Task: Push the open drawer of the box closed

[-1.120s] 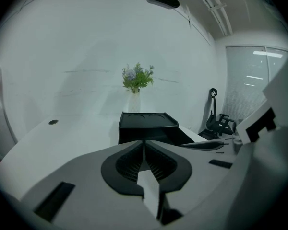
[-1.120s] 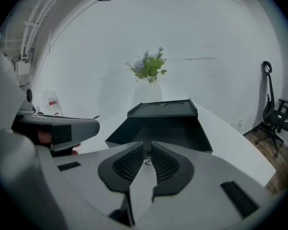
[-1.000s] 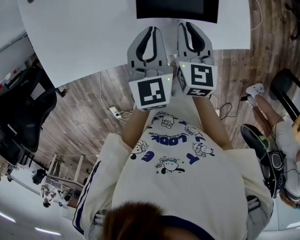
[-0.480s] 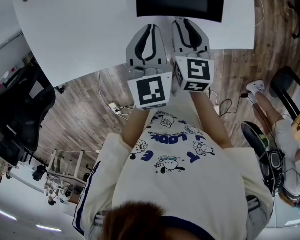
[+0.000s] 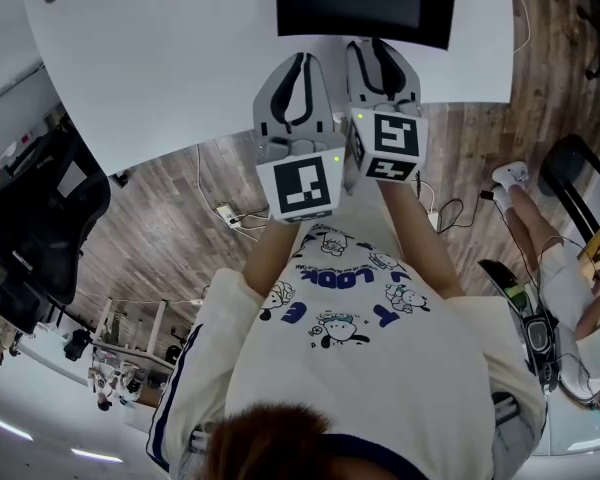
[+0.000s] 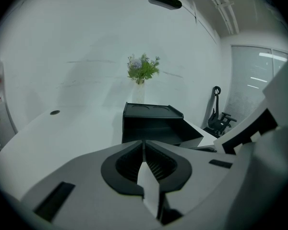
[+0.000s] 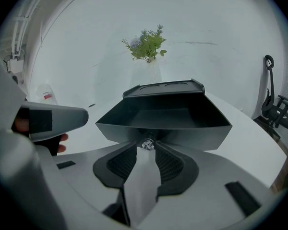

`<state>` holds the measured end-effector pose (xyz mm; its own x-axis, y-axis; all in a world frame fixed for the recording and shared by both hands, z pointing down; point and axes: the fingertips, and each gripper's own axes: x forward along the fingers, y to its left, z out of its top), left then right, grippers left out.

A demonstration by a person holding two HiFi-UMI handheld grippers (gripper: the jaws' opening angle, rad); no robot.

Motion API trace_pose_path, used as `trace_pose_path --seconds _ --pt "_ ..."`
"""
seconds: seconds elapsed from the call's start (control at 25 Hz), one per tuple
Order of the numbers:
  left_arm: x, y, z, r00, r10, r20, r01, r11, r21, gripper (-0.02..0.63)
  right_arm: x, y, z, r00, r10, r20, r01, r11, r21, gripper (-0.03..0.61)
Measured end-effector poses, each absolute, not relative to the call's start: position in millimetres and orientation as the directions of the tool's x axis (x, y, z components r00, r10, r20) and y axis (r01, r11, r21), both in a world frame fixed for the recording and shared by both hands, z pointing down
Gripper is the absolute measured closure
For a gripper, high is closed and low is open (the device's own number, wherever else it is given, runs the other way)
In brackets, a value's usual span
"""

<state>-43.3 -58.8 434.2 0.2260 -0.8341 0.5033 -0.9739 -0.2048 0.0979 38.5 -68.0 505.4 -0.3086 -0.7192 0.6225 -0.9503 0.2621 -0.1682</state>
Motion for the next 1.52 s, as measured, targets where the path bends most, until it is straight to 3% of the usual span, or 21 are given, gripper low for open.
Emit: trace_pose_path --seconds 0.4,1.52 --pt "-49 -58 436 0.22 -0.831 0.511 -0.975 -0.198 0.099 0.586 38 -71 514 -0.295 -0.705 0.644 -0.954 0.254 -0.159 0.492" --pt "-50 -95 432 0.219 -0.833 0.508 -0.976 -0.186 0.114 0.586 35 -110 509 -0.308 -0.695 0.649 -0.951 0.242 -0.191 0.494"
